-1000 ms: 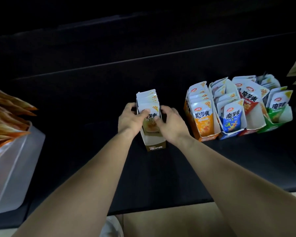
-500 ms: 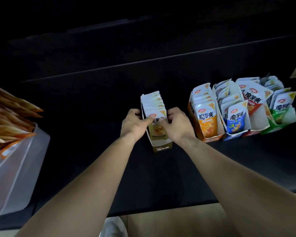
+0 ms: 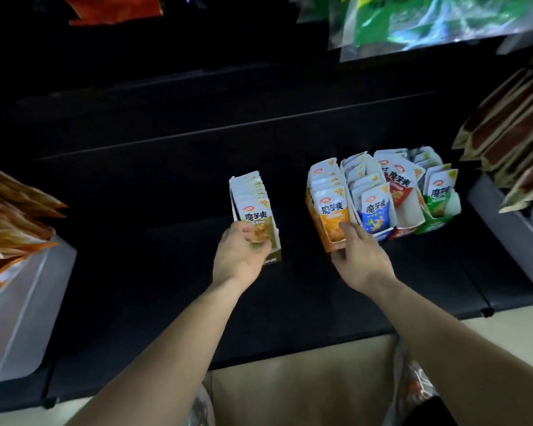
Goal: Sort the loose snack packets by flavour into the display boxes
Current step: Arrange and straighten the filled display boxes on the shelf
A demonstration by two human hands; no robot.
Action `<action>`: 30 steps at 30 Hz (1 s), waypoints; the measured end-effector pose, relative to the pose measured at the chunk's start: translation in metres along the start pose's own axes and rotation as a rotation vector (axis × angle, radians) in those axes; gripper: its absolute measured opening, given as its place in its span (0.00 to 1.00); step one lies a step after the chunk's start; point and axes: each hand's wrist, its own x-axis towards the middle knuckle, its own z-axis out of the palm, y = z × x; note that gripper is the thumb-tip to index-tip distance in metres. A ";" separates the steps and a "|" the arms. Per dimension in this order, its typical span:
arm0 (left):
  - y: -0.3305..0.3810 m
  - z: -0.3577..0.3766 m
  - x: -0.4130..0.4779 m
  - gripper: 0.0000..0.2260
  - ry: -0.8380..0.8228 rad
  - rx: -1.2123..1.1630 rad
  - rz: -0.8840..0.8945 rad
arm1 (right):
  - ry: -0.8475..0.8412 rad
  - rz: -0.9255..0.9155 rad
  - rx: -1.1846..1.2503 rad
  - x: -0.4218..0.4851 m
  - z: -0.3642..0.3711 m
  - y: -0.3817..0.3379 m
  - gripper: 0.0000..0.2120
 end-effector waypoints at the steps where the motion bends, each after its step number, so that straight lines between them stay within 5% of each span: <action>1: 0.002 0.008 -0.004 0.17 -0.016 -0.003 0.015 | -0.092 -0.028 -0.046 0.001 0.000 0.009 0.31; 3: 0.005 0.021 -0.011 0.13 -0.041 -0.020 0.045 | -0.216 -0.100 -0.124 0.000 0.003 0.019 0.30; 8: -0.004 0.043 -0.029 0.09 -0.158 -0.014 0.063 | -0.227 -0.184 -0.145 -0.024 0.010 0.023 0.19; 15: -0.019 0.078 -0.051 0.15 -0.290 -0.023 0.029 | -0.435 -0.221 0.072 -0.054 0.002 0.022 0.08; 17: -0.022 0.083 -0.054 0.16 -0.289 -0.057 0.017 | -0.337 -0.222 0.147 -0.054 -0.009 0.021 0.08; 21: -0.026 0.087 -0.057 0.17 -0.317 -0.059 0.022 | -0.004 -0.275 -0.007 -0.033 -0.029 0.018 0.24; 27: -0.032 0.093 -0.058 0.16 -0.345 -0.041 0.045 | -0.101 -0.326 -0.390 -0.001 -0.015 0.009 0.50; 30: -0.029 0.097 -0.055 0.14 -0.377 -0.084 0.051 | -0.072 -0.292 -0.471 0.001 -0.007 0.007 0.54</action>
